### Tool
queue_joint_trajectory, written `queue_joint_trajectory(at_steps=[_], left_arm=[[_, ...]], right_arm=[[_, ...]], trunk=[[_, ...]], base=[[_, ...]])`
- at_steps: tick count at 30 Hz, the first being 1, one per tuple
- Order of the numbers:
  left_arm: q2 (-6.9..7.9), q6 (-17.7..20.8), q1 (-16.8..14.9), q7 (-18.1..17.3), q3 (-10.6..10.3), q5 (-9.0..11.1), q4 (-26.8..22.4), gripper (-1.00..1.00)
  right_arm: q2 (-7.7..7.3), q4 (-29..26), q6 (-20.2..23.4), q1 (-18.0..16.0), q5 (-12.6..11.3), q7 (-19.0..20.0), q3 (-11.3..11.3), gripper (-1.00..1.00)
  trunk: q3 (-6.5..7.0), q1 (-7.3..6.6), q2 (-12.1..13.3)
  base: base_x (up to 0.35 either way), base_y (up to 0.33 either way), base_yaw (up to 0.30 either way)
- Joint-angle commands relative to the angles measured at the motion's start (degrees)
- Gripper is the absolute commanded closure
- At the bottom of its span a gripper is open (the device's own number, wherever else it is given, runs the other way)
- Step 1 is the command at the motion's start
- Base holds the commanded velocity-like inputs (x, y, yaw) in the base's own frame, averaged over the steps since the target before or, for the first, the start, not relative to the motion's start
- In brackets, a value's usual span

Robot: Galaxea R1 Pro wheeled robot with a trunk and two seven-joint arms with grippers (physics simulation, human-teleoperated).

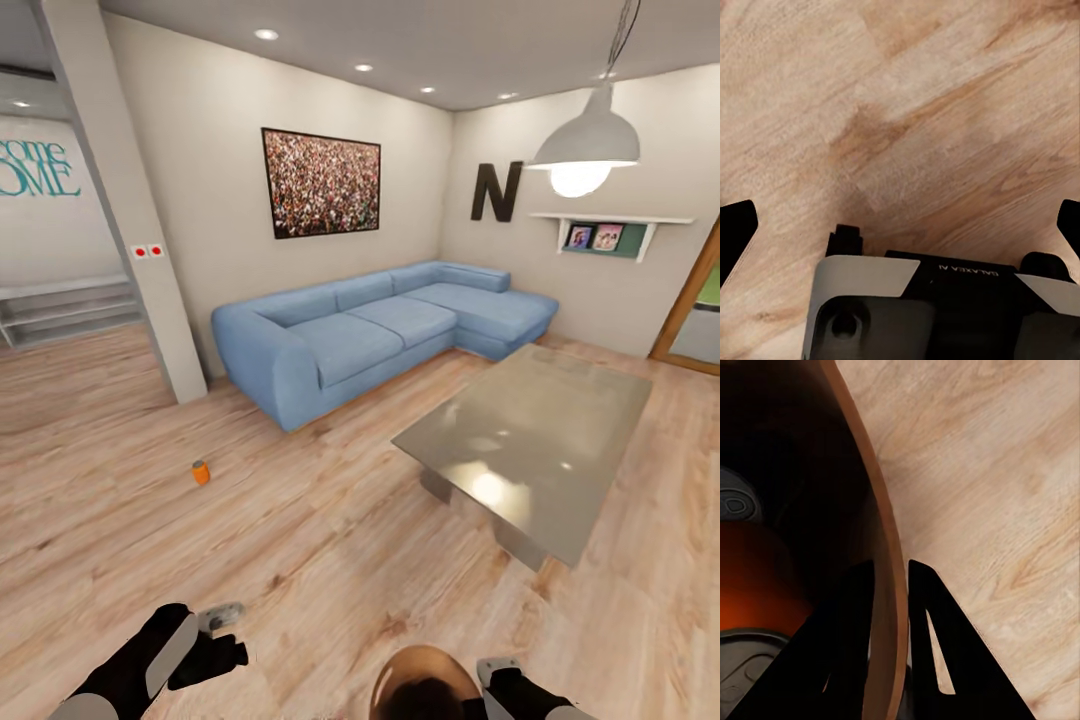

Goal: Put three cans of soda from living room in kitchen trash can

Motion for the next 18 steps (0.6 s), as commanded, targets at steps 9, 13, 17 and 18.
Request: queue_joint_trajectory(at_steps=[9,13,17,18], left_arm=[[0.0,0.0,0.0,0.0,0.0,0.0,0.0,-1.0],[0.0,-0.2,0.0,0.0,0.0,0.0,-0.1,-1.0],[0.0,-0.4,0.0,-0.1,0.0,0.0,-0.1,-1.0],[0.0,-0.4,0.0,-0.1,0.0,0.0,-0.1,-1.0]], right_arm=[[-0.02,-0.1,0.0,0.0,-0.4,0.3,-0.5,1.0],[-0.05,0.0,0.0,0.0,-0.4,0.3,-0.6,1.0],[-0.07,-0.1,0.0,0.0,-0.4,0.3,-0.6,1.0],[-0.07,-0.1,0.0,0.0,-0.4,0.3,-0.6,1.0]], trunk=[[-0.51,0.0,0.0],[-0.74,0.0,0.0],[-0.97,0.0,0.0],[-1.02,0.0,0.0]], base=[[0.0,0.35,0.231],[0.0,0.35,0.231],[0.002,0.35,0.231],[0.057,0.344,0.231]])
